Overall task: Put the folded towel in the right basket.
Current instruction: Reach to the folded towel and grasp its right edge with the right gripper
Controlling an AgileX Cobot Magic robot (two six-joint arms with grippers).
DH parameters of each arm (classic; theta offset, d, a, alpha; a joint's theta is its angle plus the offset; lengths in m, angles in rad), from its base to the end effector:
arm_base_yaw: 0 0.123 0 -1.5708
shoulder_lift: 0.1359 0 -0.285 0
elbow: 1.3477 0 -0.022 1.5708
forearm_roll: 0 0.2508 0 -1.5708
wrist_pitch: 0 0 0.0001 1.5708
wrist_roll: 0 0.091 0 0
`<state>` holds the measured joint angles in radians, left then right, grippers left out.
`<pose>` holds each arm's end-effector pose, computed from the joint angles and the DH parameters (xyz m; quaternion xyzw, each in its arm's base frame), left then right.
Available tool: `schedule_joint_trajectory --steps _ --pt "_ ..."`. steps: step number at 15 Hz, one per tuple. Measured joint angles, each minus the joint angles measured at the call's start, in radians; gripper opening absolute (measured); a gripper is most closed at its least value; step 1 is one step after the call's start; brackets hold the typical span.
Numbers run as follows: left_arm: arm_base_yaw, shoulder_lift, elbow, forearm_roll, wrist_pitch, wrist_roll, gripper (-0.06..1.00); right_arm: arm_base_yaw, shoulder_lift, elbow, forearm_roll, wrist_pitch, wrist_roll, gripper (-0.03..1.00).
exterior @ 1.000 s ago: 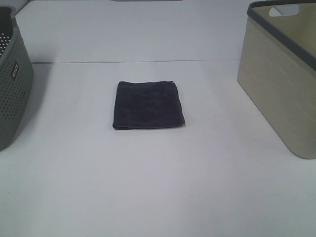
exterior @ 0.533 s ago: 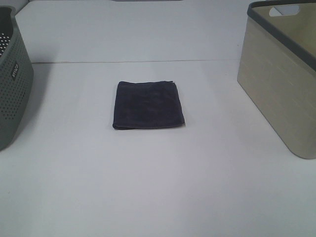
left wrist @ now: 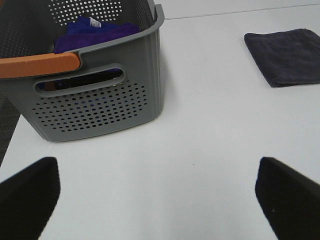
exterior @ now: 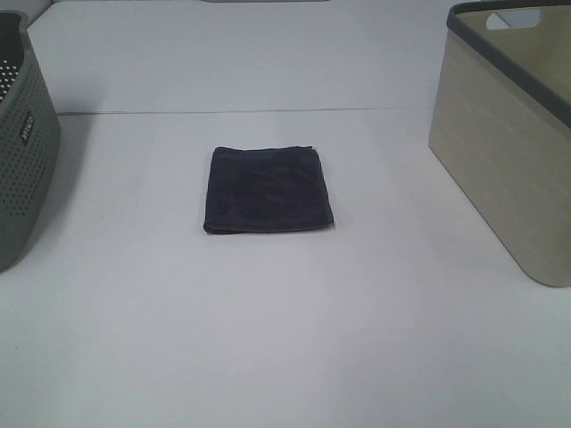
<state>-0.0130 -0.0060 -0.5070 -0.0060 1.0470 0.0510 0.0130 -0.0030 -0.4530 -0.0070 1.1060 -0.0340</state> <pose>-0.0060 -0.0004 0.2803 0.0272 0.8458 0.0071 0.5328 -0.0022 -0.0006 0.2606 -0.0204 0.8754 -0.0086 0.4829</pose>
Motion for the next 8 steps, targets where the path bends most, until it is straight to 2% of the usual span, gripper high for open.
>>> schedule_joint_trajectory --steps 8 --pt "0.000 0.000 0.000 -0.014 0.000 0.000 0.99 0.000 0.000 0.000 0.000 0.000 0.000 0.99"
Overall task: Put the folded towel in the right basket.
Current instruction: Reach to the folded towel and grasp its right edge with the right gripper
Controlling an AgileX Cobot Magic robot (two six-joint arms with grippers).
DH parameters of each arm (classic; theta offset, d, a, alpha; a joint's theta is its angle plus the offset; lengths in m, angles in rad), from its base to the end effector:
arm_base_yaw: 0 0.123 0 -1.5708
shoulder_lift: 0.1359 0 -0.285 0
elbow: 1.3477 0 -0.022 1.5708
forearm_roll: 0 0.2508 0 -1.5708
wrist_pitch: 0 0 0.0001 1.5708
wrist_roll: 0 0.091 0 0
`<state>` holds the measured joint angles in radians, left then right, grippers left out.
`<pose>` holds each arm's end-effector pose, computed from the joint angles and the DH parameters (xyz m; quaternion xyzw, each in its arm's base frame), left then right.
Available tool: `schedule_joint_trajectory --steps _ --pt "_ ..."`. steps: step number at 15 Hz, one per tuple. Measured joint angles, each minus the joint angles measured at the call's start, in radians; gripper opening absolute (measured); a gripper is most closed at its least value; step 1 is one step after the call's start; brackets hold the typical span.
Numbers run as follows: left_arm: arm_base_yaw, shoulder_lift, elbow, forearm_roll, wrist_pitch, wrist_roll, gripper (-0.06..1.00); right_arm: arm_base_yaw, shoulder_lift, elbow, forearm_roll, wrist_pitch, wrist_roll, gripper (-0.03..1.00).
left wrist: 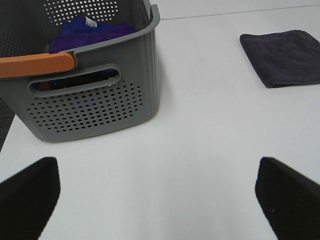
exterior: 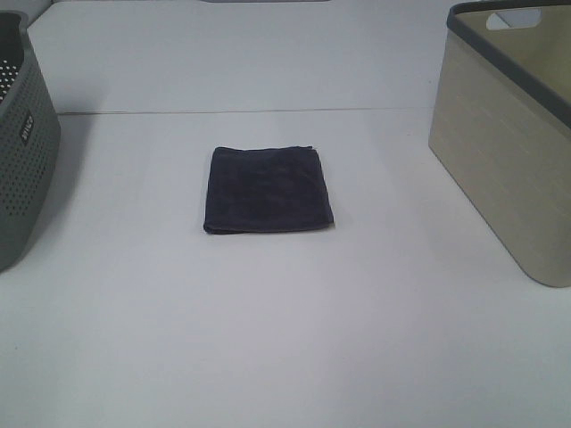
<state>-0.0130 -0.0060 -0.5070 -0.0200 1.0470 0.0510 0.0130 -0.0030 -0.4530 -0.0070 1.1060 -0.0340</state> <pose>-0.0061 -0.0015 0.2803 0.0275 0.8457 0.0001 0.5329 -0.0022 -0.0006 0.2606 -0.0204 0.8754 -0.0086 0.4829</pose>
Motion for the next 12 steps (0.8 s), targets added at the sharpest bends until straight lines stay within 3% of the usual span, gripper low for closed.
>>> schedule_joint_trajectory --steps 12 --pt "0.000 0.000 0.000 0.000 0.000 0.000 0.99 0.000 0.000 0.000 0.001 0.000 0.000 0.99"
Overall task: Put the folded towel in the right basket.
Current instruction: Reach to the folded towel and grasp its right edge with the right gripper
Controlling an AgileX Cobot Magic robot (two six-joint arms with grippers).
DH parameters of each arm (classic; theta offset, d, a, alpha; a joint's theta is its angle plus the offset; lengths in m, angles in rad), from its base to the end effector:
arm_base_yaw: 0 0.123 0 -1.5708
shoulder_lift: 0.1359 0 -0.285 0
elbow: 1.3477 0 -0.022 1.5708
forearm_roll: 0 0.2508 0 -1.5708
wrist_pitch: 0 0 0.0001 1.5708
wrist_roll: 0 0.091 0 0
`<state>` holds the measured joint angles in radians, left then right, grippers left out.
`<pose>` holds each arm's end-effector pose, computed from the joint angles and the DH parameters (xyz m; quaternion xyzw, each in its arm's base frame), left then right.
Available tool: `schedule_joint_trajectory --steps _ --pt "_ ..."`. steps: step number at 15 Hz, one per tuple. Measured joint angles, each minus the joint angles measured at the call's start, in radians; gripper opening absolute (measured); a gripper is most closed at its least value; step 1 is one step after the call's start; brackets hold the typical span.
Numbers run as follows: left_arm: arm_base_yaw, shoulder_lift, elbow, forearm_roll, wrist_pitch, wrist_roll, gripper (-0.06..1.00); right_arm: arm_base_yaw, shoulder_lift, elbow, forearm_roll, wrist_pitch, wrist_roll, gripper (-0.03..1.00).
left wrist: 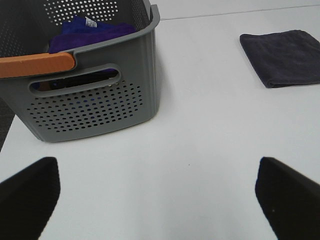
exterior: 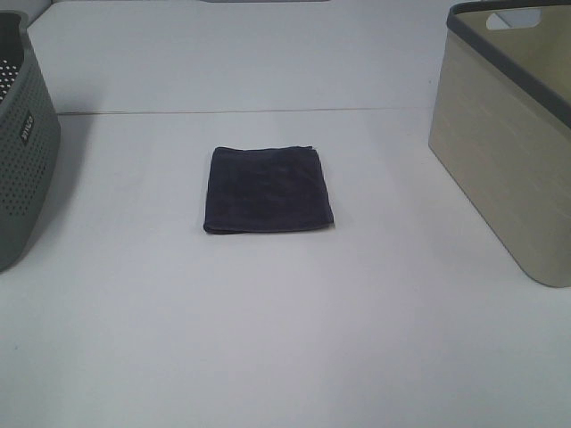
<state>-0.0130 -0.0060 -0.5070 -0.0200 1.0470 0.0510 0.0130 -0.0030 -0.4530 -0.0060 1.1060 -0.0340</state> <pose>-0.0061 -0.0015 0.2803 0.0275 0.8457 0.0001 0.5329 -0.0022 -0.0005 0.2606 -0.0205 0.8754 -0.0081 0.4829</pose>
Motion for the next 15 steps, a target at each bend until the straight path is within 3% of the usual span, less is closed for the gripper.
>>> schedule_joint_trajectory --steps 12,15 --pt "0.000 0.000 0.000 0.000 0.000 0.000 0.99 0.000 0.015 -0.011 -0.001 0.005 0.000 0.99" --pt "0.000 0.000 0.000 0.011 0.000 0.000 0.99 0.000 0.370 -0.244 0.006 0.102 0.000 0.99"
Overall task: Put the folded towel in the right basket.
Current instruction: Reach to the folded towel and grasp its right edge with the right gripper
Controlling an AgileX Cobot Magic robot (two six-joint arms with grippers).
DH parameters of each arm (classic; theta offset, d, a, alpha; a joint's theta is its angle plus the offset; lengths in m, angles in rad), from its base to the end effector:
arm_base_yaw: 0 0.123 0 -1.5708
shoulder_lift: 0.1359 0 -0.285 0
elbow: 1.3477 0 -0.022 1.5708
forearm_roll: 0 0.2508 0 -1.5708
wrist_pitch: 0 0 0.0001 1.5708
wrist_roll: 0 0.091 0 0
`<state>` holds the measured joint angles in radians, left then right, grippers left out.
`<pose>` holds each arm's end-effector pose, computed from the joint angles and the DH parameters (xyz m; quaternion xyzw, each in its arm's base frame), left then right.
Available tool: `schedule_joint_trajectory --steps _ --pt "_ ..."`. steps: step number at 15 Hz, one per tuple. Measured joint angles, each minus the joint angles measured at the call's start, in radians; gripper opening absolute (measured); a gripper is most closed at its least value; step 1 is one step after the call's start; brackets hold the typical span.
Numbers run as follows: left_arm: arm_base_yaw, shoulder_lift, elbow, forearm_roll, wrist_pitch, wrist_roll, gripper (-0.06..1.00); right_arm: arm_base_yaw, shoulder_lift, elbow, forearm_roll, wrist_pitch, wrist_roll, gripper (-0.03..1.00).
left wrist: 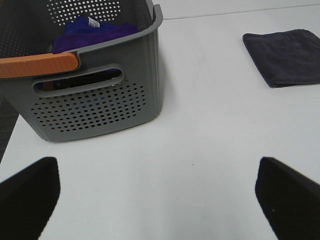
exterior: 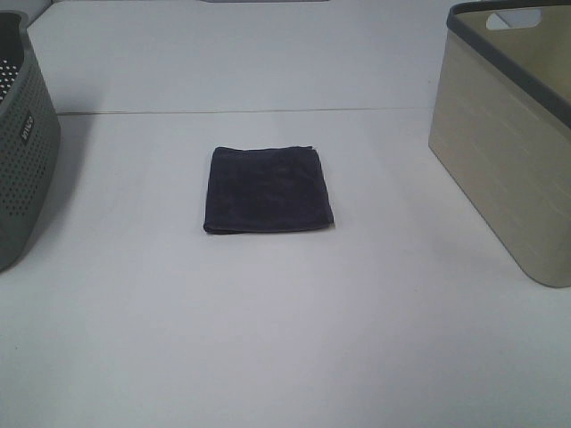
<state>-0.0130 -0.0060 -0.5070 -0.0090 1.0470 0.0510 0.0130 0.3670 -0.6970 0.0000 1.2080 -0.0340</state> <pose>-0.0060 -0.0006 0.2803 0.0272 0.8457 0.0056 0.5329 0.0346 0.0004 0.3173 -0.0217 0.9247 -0.0040 0.3802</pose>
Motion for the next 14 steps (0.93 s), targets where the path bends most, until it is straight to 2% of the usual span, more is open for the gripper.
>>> schedule_joint_trajectory --steps 1,2,3,8,12,14 --pt "0.000 0.000 0.000 0.003 0.000 0.000 0.99 0.000 0.260 -0.196 0.017 0.006 0.000 0.99" --pt "0.000 0.000 0.000 0.009 0.000 0.000 0.99 0.000 0.368 -0.284 0.035 0.006 0.002 0.99" --pt "0.000 0.000 0.000 0.009 0.000 0.000 0.99 0.000 0.420 -0.321 0.052 0.005 0.002 0.99" --pt "0.000 0.000 0.000 0.030 0.000 0.000 0.99 0.027 0.871 -0.511 0.303 -0.011 -0.034 0.98" --pt "0.000 0.000 0.000 0.035 0.000 0.000 0.99 0.218 1.252 -0.649 0.414 -0.212 -0.035 0.98" --pt "0.000 0.000 0.000 0.037 0.000 0.000 0.99 0.277 1.435 -0.758 0.476 -0.278 -0.037 0.98"
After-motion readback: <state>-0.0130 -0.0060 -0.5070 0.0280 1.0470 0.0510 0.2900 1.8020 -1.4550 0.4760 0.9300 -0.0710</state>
